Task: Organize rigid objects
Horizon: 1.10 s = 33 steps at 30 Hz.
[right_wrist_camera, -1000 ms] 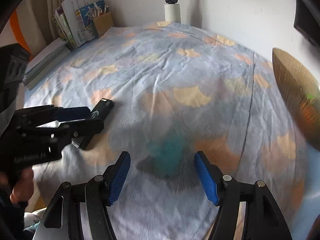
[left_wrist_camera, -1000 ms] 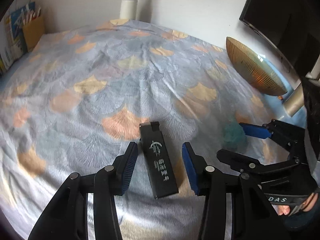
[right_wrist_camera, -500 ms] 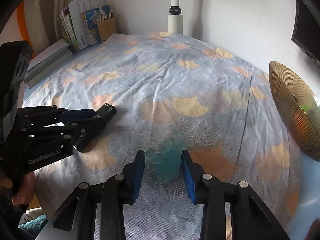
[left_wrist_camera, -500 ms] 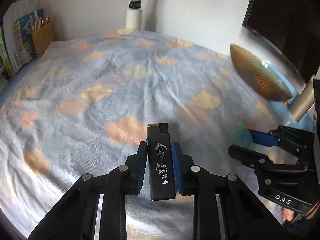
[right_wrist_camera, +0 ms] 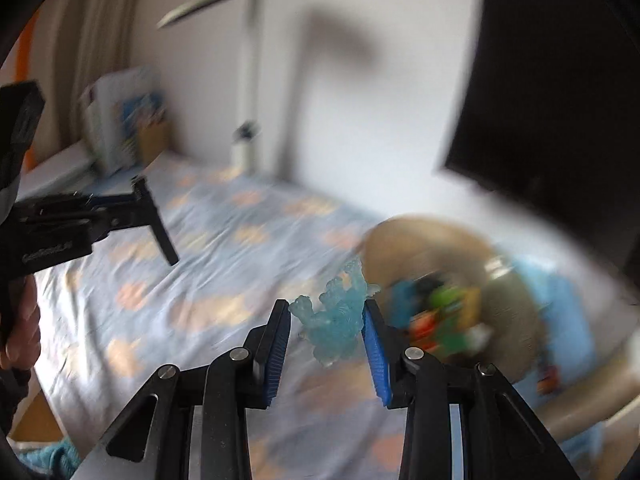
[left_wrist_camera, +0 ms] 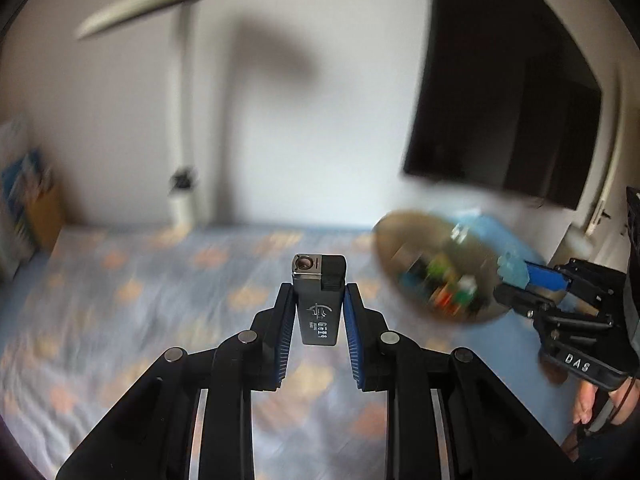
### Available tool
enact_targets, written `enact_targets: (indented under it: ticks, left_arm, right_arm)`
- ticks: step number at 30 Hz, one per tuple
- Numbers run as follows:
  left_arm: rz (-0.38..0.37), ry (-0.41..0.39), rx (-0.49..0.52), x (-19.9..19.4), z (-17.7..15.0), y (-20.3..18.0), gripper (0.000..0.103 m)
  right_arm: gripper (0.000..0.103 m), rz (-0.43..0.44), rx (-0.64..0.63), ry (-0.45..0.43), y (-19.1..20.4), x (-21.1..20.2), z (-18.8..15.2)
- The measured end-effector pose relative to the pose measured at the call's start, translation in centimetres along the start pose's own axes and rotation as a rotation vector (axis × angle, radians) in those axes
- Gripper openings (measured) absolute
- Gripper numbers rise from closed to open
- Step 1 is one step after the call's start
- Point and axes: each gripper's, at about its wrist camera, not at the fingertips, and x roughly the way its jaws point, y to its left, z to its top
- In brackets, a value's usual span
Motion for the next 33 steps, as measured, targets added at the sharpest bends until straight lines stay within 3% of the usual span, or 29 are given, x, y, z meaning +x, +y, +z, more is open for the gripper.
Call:
enact_targets:
  ticks: [4,8,11,14,17,20,23,24,25,29,31,33]
  left_arm:
    - [-0.045,-0.036,0.058,2.7,4.4,-4.2,0.021]
    - [-0.097,-0.018,0.056,6.2,6.3,-7.0,0.021]
    - [-0.116,0.037,0.058,9.6,5.7,-8.7,0.021]
    - [-0.124,0.116,0.076,12.9,4.1,-10.2,0.021]
    - [-0.108,0.173,0.114,15.3,2.3,-11.1,0.021]
    - [-0.115,0.211,0.124,16.7,1.0,-11.6,0.021]
    - [-0.120,0.230,0.116,17.5,0.7,-11.7,0.022]
    - [-0.130,0.231,0.112,17.5,0.8,-11.7,0.024]
    - [-0.144,0.225,0.115,17.2,0.9,-11.7,0.036]
    - [-0.134,0.158,0.137,13.7,2.1,-10.8,0.048]
    - [-0.128,0.113,0.111,11.1,2.9,-9.5,0.074]
    - [-0.105,0.040,0.084,7.9,3.4,-7.7,0.075]
  right_arm:
    - [0.035,-0.113,0.004,-0.078,-4.4,-2.9,2.9]
    - [0.035,-0.227,-0.053,-0.103,-6.9,-4.1,5.1]
    - [0.035,-0.233,0.018,-0.052,-9.5,-2.3,5.1]
    - [0.035,-0.237,0.135,0.062,-12.6,1.5,3.4]
    - [0.035,-0.173,0.258,0.169,-15.3,4.9,1.1]
    - [0.035,-0.109,0.318,0.190,-16.4,5.9,-0.1]
    - [0.035,-0.140,0.312,0.208,-16.6,6.2,-0.2]
    - [0.035,-0.145,0.308,0.214,-16.7,6.4,-0.3]
    - [0.035,-0.146,0.304,0.224,-16.8,6.5,-0.5]
    - [0.037,-0.171,0.303,0.251,-17.2,6.3,-0.9]
    - [0.047,-0.158,0.342,0.229,-17.2,5.0,-0.3]
    - [0.054,-0.156,0.340,0.175,-16.3,2.9,0.7]
